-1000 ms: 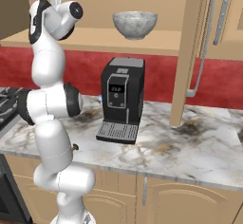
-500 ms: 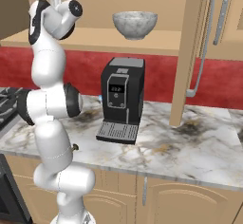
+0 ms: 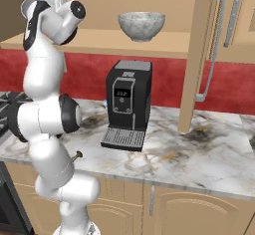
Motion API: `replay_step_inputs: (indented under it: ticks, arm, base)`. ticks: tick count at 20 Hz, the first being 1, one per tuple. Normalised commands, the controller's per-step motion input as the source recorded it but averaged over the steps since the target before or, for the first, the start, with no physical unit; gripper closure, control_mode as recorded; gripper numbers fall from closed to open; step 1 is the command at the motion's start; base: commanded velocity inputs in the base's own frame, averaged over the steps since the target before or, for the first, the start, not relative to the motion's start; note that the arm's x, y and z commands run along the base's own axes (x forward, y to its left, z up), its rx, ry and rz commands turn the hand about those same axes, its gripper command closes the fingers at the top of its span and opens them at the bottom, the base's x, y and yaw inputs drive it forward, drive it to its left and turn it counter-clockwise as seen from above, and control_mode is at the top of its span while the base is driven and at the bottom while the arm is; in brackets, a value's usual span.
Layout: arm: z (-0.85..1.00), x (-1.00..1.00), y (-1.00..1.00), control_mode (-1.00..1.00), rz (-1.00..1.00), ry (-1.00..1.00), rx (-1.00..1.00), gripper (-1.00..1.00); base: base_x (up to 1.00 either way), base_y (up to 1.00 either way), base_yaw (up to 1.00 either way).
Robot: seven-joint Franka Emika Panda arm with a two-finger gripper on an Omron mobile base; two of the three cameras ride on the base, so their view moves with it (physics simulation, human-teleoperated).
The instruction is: Pick both bowls and place them on the counter. Then place the sweet potato in one bowl and place the mushroom in the other bowl.
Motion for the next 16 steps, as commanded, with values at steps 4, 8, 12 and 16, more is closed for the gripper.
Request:
replay_step_inputs:
  ticks: [4, 8, 12, 16]
  arm:
    - [-0.03, -0.66, -0.1, -1.0, -0.01, 0.0, 0.01, 1.0]
    - [-0.01, -0.64, -0.09, -1.0, -0.01, 0.01, 0.0, 1.0]
    - [-0.05, -0.65, -0.16, -1.0, -0.05, 0.01, 0.02, 1.0]
    - [-0.19, -0.57, -0.28, -1.0, -0.07, 0.13, 0.03, 1.0]
  base:
    - [0.0, 0.0, 0.0]
    - [0.0, 0.0, 0.0]
    - [0.0, 0.0, 0.0]
    - [0.0, 0.0, 0.0]
